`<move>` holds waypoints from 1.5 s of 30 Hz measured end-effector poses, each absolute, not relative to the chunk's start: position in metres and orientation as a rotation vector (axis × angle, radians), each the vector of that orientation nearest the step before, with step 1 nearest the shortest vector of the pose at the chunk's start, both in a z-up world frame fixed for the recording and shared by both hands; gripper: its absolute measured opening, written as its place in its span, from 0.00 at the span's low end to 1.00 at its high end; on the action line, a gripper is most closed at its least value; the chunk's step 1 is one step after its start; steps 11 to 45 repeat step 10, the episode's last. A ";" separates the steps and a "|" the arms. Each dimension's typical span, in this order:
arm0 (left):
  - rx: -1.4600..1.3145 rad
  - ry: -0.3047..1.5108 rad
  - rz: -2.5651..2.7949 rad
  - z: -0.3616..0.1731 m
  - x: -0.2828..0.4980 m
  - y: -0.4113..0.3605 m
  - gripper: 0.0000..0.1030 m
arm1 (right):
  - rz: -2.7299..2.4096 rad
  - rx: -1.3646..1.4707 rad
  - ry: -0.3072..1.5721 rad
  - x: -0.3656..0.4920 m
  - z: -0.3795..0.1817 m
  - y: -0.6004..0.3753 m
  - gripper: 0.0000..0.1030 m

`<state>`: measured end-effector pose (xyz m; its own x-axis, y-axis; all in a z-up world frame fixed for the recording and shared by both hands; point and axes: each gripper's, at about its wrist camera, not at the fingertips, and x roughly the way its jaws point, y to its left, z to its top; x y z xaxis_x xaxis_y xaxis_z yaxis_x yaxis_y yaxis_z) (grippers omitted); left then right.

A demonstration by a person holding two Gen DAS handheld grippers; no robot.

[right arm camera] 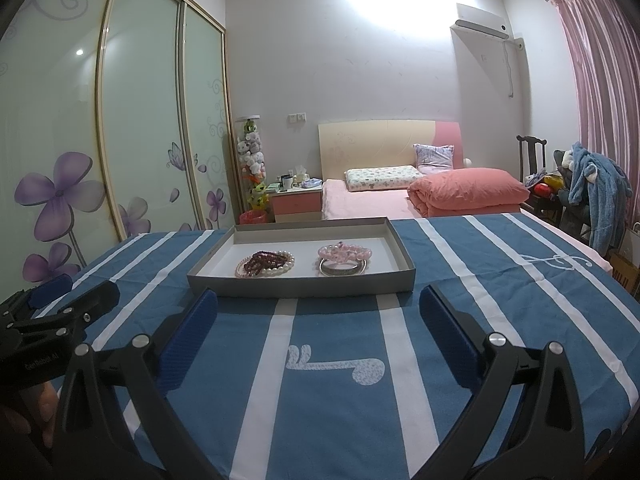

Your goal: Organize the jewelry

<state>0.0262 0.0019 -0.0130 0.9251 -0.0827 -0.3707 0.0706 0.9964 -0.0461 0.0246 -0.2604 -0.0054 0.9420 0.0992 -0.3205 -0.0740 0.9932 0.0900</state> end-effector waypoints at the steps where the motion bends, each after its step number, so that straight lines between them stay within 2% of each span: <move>1: -0.032 0.382 -0.078 -0.012 0.027 0.002 0.98 | 0.089 0.077 0.331 0.024 -0.006 -0.260 0.96; 45: -0.035 0.391 -0.080 -0.013 0.027 0.002 0.98 | 0.088 0.078 0.331 0.025 -0.007 -0.259 0.96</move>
